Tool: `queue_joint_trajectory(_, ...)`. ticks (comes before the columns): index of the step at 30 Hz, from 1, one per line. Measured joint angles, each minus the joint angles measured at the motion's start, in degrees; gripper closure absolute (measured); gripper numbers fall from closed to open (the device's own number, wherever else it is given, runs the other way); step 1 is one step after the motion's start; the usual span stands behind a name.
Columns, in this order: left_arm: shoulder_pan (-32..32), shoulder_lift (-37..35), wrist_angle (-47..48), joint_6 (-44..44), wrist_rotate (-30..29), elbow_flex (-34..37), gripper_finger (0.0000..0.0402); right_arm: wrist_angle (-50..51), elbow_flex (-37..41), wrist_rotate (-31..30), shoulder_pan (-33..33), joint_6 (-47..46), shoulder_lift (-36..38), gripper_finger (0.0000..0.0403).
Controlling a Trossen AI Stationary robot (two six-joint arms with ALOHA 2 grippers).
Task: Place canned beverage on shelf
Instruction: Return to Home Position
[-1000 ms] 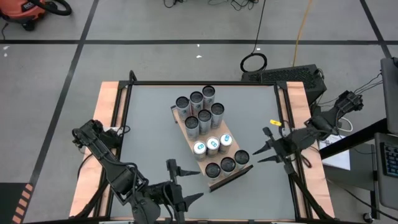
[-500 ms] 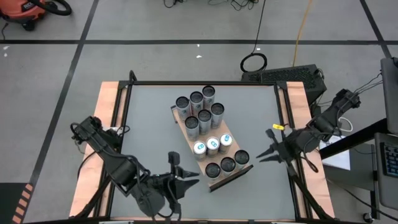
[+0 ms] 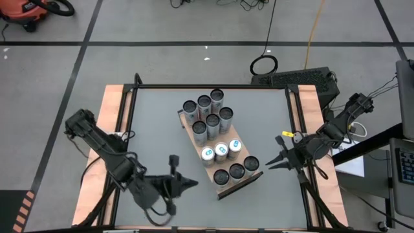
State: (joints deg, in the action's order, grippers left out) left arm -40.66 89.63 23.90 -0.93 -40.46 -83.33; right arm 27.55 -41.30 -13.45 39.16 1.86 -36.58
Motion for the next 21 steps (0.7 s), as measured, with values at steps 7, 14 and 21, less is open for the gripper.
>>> queue_joint_trajectory(7, 0.3, -12.0, -14.4, 1.3, 1.8, 18.8, 0.04, 1.0, 0.1, 0.0, 0.0, 3.5, 0.7, 0.0403)
queue_joint_trajectory(14, 0.4, -20.3, -32.0, 3.5, 6.4, 35.1, 0.04, -8.8, 7.4, 0.0, 0.0, 5.7, 3.0, 0.0403)
queue_joint_trajectory(21, 0.4, -23.9, -39.8, 3.4, 7.8, 45.1, 0.04, -11.9, 10.4, 0.2, 0.0, 4.5, 3.3, 0.0403)
